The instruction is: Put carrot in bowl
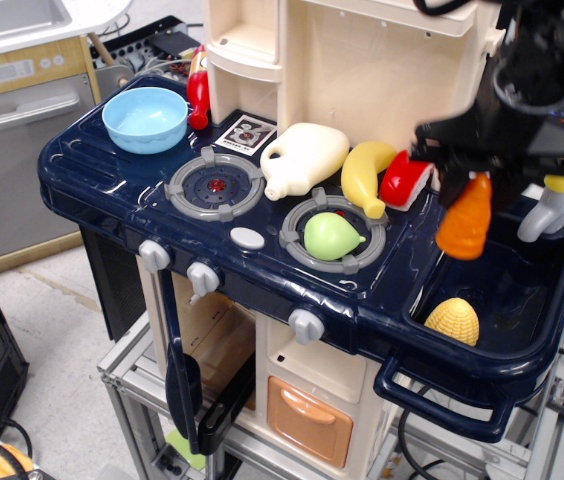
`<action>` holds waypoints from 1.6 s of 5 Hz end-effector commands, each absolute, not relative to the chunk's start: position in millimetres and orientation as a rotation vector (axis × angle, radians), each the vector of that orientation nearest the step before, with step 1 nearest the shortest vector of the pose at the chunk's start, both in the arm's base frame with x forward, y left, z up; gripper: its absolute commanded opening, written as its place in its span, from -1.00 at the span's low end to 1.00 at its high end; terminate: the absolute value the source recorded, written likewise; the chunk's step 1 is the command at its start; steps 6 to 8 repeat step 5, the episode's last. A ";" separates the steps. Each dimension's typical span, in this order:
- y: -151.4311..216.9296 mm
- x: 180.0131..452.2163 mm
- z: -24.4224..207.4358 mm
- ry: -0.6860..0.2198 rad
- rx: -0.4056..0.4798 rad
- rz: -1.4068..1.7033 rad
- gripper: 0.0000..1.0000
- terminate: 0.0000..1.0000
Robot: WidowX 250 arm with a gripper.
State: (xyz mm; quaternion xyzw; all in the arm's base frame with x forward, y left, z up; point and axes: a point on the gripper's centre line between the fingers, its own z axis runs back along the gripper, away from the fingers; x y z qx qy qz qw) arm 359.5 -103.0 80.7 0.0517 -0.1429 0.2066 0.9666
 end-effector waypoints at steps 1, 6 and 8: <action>-28.6 340.5 137.3 -0.363 0.279 0.258 -1.00 -1.00; 163.0 367.0 128.4 -0.528 0.372 -0.137 -1.00 1.00; 163.0 367.0 128.4 -0.528 0.372 -0.137 -1.00 1.00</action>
